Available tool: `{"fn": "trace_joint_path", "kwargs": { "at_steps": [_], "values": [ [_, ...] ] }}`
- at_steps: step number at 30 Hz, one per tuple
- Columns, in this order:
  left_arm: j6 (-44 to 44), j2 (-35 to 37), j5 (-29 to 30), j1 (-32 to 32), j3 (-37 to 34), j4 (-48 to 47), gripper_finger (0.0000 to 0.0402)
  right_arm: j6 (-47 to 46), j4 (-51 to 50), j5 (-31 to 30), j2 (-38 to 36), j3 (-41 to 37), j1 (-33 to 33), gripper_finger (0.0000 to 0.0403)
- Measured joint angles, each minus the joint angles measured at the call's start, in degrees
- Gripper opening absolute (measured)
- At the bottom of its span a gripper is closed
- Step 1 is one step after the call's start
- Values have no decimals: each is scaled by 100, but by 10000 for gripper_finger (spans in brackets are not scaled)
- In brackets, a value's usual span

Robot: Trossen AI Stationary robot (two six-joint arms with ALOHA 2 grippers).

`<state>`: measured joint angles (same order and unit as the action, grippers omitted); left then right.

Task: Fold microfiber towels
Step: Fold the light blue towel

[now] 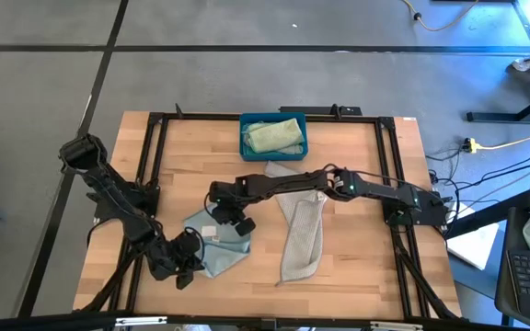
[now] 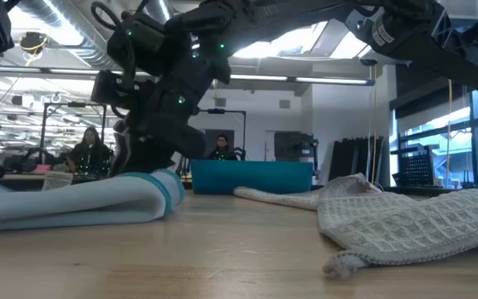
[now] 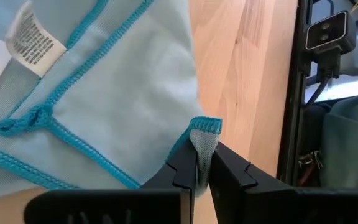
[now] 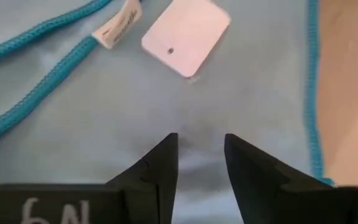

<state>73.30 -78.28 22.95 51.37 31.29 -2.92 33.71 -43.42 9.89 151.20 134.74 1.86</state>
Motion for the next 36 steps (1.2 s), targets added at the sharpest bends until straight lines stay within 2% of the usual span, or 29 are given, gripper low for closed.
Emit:
{"fn": "trace_joint_path", "kwargs": {
  "at_steps": [3,6,12,13,18,20,24,29,32,36],
  "values": [
    [0,0,-5,2,0,32,27,88,-24,115,-135,-14,-25,133],
    [19,0,4,42,0,248,27,130,45,474,-319,21,-43,133],
    [492,-11,159,241,0,417,27,-179,512,2376,-340,6,-46,133],
    [551,-13,212,284,0,406,27,-168,697,2413,-293,-7,-4,133],
    [581,-13,329,414,0,383,27,449,1112,1668,7,-127,338,138],
    [580,-14,331,422,0,356,27,569,1563,1662,5,-123,409,150],
    [564,-15,329,422,0,341,27,558,2396,1974,-52,-90,380,203],
    [307,-15,381,416,0,334,25,552,2702,2501,-35,-75,360,275],
    [-5,-17,713,413,0,336,14,541,2632,2781,-35,-100,411,291],
    [-292,-17,1019,291,0,336,3,405,2549,2821,-11,-107,485,285]
  ]
}}
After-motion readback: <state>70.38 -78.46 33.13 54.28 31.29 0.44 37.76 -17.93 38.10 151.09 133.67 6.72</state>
